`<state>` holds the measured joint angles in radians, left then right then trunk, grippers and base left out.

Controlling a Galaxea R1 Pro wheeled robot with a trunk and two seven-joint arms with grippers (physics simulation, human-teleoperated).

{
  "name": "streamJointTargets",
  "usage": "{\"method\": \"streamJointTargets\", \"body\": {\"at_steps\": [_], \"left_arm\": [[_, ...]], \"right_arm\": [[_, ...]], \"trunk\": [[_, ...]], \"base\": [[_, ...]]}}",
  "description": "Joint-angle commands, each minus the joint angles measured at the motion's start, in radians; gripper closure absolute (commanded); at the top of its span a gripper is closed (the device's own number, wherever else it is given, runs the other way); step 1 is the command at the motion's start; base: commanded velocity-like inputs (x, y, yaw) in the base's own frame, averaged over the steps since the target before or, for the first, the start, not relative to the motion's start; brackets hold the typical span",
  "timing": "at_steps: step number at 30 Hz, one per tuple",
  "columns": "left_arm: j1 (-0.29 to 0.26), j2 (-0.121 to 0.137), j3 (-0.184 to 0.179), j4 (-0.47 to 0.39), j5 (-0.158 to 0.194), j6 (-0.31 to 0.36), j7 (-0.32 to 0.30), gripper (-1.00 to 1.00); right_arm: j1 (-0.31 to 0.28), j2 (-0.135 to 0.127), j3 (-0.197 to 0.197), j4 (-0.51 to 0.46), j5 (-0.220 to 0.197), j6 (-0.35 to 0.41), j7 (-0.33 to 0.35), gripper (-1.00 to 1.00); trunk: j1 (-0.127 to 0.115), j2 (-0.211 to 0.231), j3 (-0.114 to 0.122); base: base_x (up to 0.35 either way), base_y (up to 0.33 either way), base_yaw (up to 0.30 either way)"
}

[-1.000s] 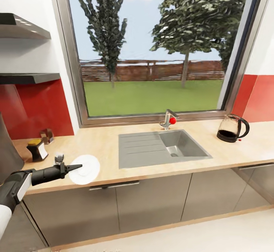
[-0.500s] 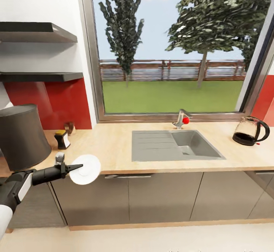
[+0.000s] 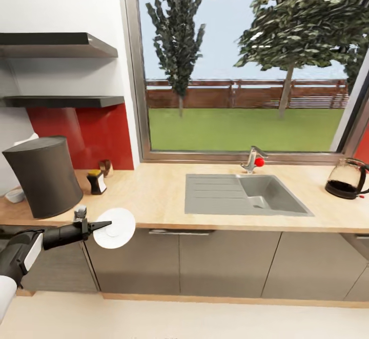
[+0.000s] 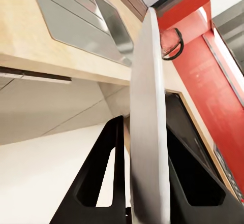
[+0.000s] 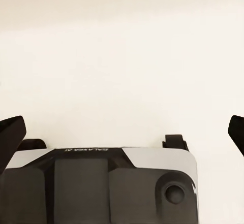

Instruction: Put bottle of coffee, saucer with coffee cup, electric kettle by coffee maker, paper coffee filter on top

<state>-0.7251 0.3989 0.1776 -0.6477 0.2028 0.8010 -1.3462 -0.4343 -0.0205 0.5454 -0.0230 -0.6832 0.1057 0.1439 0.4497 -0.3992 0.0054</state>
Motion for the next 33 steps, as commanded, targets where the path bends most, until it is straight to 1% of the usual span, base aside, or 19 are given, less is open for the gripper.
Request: {"method": "streamJointTargets", "body": {"at_steps": [1, 14, 26, 33], "left_arm": [[0.000, 0.000, 0.000, 0.000, 0.001, 0.007, -0.001, 1.00], [0.000, 0.002, 0.002, 0.005, 0.000, 0.007, -0.001, 1.00], [0.000, 0.003, 0.003, 0.008, 0.000, 0.007, -0.001, 1.00], [0.000, 0.003, 0.003, 0.008, 0.000, 0.007, -0.001, 1.00]], "right_arm": [[0.000, -0.001, 0.008, -0.002, -0.010, 0.005, 0.002, -1.00], [0.000, -0.001, 0.008, -0.002, -0.011, 0.005, 0.002, -1.00], [0.000, -0.010, 0.008, -0.002, -0.012, 0.005, 0.001, -1.00], [0.000, -0.012, 0.008, -0.002, -0.012, 0.005, 0.001, -1.00]], "trunk": [[0.000, -0.001, -0.001], [0.000, -0.001, -0.010], [0.000, -0.001, -0.018], [0.000, -0.001, -0.022]], "base": [[0.000, 0.000, 0.242], [0.000, 0.000, 0.245], [0.000, 0.000, 0.245], [0.000, 0.000, 0.245]]}}
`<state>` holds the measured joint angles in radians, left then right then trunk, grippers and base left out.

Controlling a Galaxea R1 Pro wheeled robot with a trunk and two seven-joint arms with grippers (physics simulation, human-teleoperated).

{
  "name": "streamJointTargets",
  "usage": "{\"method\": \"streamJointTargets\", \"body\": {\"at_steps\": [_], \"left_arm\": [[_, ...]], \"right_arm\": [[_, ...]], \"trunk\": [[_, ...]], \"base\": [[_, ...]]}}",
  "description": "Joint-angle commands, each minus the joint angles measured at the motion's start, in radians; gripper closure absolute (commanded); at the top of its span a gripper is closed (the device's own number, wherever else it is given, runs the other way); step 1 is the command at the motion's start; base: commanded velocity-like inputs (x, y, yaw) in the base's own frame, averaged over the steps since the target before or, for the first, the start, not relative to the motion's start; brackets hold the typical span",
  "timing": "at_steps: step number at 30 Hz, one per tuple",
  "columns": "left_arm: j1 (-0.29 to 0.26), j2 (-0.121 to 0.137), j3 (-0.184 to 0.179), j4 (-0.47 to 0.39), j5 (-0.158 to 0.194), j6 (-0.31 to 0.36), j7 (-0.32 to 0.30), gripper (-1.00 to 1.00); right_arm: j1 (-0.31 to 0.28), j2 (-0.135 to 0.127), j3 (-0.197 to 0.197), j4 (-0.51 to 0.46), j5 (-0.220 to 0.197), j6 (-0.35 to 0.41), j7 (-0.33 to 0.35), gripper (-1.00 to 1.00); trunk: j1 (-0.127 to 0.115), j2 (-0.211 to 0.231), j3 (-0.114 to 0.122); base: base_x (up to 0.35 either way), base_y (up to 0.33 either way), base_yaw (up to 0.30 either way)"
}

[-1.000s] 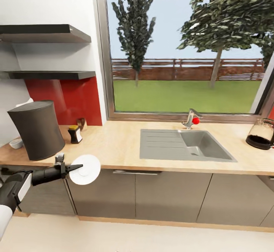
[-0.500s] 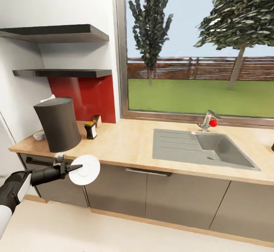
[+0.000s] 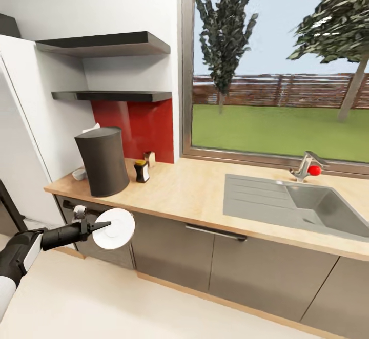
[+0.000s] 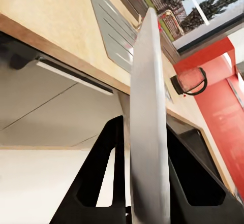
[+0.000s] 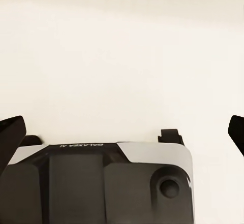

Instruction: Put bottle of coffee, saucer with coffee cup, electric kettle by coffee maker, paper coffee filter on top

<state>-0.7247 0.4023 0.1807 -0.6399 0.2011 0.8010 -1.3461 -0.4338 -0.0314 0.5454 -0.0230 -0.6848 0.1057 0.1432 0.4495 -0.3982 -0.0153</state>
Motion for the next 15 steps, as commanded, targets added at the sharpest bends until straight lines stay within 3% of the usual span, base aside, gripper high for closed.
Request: {"method": "streamJointTargets", "body": {"at_steps": [1, 15], "left_arm": [[-0.001, 0.000, 0.000, 0.000, 0.001, 0.007, -0.001, 1.00], [-0.001, 0.001, 0.000, 0.001, 0.001, 0.007, -0.001, 1.00]], "right_arm": [[0.000, -0.001, 0.008, -0.002, -0.010, 0.005, 0.002, -1.00], [0.000, -0.001, 0.008, -0.002, -0.010, 0.005, 0.001, -1.00]], "trunk": [[0.001, -0.002, -0.002], [0.001, -0.002, -0.012]], "base": [[0.000, 0.000, 0.245], [0.000, 0.000, 0.245]]}}
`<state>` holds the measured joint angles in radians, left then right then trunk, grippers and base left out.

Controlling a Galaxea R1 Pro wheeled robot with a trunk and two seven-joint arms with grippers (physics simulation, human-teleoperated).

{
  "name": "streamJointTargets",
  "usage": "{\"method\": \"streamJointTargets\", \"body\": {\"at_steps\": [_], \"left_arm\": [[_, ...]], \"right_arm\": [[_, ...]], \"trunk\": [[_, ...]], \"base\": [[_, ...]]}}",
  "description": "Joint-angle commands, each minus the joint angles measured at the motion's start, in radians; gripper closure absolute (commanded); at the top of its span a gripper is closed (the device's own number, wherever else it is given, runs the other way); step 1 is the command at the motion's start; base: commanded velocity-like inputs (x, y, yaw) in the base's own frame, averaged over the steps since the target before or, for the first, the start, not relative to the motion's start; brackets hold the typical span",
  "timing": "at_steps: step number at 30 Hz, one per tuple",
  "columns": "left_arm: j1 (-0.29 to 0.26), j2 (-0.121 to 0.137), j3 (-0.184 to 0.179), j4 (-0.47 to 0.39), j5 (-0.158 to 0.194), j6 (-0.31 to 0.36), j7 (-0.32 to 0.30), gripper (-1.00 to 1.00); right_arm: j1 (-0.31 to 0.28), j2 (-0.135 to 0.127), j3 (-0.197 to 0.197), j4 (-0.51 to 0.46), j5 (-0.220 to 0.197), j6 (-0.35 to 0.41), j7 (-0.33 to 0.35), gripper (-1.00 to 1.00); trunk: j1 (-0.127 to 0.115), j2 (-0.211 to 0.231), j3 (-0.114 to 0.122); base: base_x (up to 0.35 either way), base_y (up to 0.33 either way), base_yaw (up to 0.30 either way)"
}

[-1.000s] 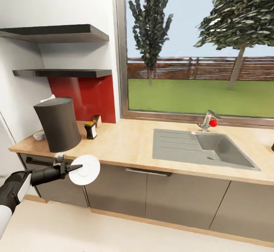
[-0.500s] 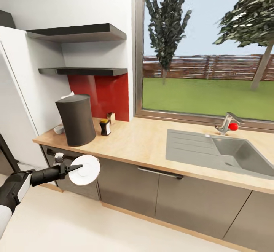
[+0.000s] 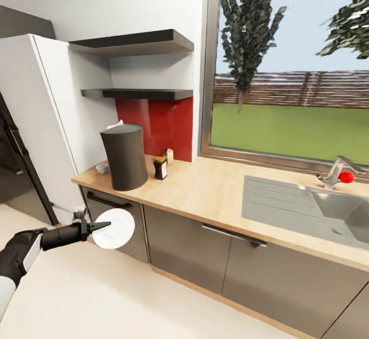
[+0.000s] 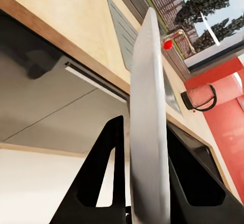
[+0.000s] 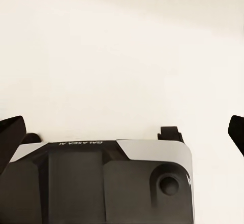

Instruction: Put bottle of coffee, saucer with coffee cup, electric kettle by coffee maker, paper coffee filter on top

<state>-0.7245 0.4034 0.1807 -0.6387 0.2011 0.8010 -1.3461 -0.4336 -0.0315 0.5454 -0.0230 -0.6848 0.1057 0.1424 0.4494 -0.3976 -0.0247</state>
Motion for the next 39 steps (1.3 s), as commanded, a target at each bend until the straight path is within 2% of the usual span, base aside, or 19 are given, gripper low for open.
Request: {"method": "streamJointTargets", "body": {"at_steps": [1, 16, 26, 39], "left_arm": [[-0.001, 0.000, 0.000, 0.000, 0.001, 0.007, -0.001, 1.00], [-0.001, 0.002, 0.001, 0.002, -0.002, 0.007, 0.005, 1.00], [-0.001, 0.015, 0.002, 0.004, -0.006, 0.006, 0.010, 1.00], [-0.001, 0.017, 0.002, 0.004, -0.006, 0.006, 0.011, 1.00]], "right_arm": [[-0.001, -0.001, 0.008, -0.002, -0.010, 0.005, 0.002, -1.00], [-0.001, -0.001, 0.008, -0.003, -0.010, 0.006, -0.042, -1.00], [-0.001, 0.000, 0.008, -0.003, -0.010, 0.006, -0.044, -1.00], [-0.001, -0.001, 0.008, -0.003, -0.009, 0.006, -0.044, -1.00]], "trunk": [[0.001, -0.002, -0.003], [0.001, -0.002, -0.014], [0.001, -0.002, -0.022], [0.001, -0.002, -0.033]], "base": [[0.000, 0.000, 0.245], [0.000, 0.000, 0.245], [0.000, 0.000, 0.245], [0.000, 0.000, 0.245]]}}
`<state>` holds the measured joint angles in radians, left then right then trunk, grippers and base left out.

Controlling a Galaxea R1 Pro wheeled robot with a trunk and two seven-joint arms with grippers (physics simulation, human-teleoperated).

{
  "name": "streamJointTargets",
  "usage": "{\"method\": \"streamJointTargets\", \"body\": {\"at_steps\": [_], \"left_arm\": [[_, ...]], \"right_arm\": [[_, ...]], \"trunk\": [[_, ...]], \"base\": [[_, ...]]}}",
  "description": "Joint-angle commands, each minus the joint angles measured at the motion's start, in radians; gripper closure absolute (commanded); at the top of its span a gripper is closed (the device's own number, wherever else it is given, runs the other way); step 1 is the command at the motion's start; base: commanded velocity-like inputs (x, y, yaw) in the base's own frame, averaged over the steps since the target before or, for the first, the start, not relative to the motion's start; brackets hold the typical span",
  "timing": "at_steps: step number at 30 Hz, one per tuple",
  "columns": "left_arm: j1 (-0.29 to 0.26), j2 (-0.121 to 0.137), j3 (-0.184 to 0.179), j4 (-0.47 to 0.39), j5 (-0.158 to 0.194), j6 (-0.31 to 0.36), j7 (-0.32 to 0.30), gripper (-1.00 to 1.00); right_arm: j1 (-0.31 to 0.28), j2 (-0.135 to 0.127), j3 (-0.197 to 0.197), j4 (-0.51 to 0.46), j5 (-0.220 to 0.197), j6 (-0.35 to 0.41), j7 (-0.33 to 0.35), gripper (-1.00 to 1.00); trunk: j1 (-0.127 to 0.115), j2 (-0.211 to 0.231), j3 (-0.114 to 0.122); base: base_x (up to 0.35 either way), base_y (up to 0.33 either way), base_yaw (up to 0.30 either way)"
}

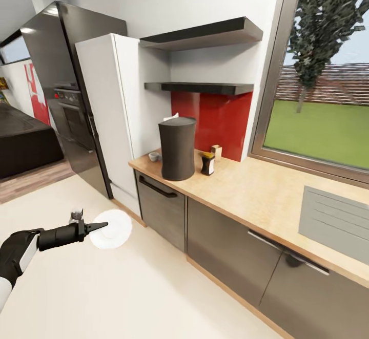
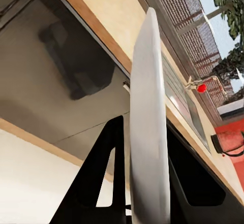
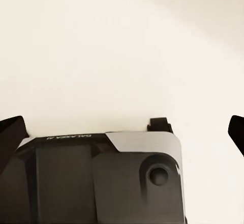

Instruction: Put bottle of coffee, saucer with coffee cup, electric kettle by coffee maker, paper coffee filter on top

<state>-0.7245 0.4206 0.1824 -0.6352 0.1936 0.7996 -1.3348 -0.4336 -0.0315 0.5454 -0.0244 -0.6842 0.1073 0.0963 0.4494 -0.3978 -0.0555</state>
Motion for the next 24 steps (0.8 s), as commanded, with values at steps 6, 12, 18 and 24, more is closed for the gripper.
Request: {"method": "streamJointTargets", "body": {"at_steps": [6, 12, 18, 24], "left_arm": [[-0.001, 0.000, 0.000, 0.000, 0.002, 0.007, 0.000, 1.00], [-0.001, 0.000, 0.000, 0.000, 0.001, 0.007, 0.000, 1.00], [-0.001, 0.000, 0.000, 0.000, 0.001, 0.007, 0.000, 1.00], [-0.001, 0.000, 0.000, 0.000, 0.001, 0.007, 0.000, 1.00]], "right_arm": [[-0.001, -0.001, 0.008, -0.002, -0.009, 0.005, 0.002, -1.00], [-0.001, -0.001, 0.009, -0.001, -0.007, 0.005, 0.003, -1.00], [-0.001, 0.000, 0.009, -0.001, -0.006, 0.003, 0.003, -1.00], [-0.001, 0.000, 0.009, -0.002, -0.009, 0.002, 0.006, -1.00]], "trunk": [[0.001, -0.002, -0.007], [0.001, -0.002, -0.009], [0.001, -0.002, -0.009], [0.001, -0.002, -0.009]], "base": [[0.083, 0.000, 0.241], [0.307, 0.003, 0.061], [0.311, 0.104, 0.002], [0.310, 0.140, 0.000]]}}
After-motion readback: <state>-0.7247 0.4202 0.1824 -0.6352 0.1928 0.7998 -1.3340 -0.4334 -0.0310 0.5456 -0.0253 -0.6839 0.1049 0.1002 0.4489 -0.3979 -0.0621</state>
